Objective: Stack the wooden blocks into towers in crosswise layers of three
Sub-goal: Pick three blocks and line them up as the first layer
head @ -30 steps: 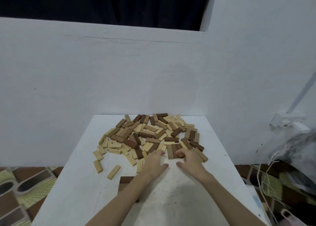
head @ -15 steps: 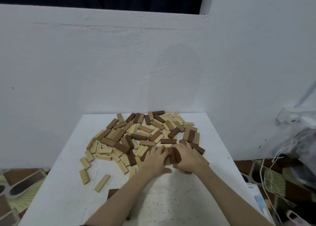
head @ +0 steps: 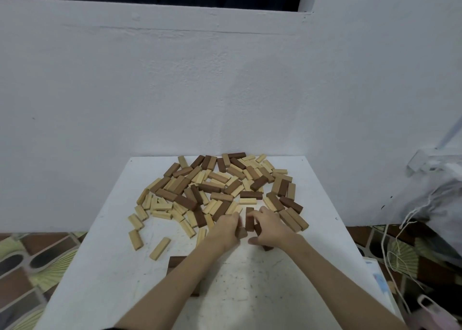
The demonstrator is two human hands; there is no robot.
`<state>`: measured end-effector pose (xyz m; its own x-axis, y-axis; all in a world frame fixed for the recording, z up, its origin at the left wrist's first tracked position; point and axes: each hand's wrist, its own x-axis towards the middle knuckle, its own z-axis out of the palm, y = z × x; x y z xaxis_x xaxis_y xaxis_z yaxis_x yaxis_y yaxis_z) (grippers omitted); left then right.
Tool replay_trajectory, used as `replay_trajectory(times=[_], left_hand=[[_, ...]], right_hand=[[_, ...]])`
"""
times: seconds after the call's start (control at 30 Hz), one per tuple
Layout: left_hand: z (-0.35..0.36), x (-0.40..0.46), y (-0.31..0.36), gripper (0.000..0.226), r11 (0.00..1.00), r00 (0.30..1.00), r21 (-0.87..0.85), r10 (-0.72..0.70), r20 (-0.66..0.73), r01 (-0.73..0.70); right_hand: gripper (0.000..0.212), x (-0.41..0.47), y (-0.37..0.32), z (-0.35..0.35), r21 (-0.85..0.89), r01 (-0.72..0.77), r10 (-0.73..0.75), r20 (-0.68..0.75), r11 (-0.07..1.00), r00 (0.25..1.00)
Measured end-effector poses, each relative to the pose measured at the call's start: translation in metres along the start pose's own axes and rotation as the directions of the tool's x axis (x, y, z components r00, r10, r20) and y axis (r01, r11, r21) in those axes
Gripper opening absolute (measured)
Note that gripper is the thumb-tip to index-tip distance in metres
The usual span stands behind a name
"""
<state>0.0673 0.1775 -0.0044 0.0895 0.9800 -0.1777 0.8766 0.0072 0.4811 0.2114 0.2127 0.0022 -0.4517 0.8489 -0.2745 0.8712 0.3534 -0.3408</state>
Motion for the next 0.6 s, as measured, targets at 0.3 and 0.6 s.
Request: replay_trajectory(times=[0.3, 0.6], left_hand=[[-0.003, -0.038, -0.005, 0.043, 0.986, 0.989, -0.165, 0.039, 0.144, -0.015], [0.002, -0.054, -0.002, 0.089, 0.984, 0.987, 0.111, 0.131, 0.096, -0.141]], right_hand=[[0.036, -0.031, -0.004, 0.022, 0.108, 0.071, -0.063, -0.075, 0.992, 0.995], [0.062, -0.052, -0.008, 0.021, 0.201, 0.036, -0.023, -0.066, 0.979, 0.998]])
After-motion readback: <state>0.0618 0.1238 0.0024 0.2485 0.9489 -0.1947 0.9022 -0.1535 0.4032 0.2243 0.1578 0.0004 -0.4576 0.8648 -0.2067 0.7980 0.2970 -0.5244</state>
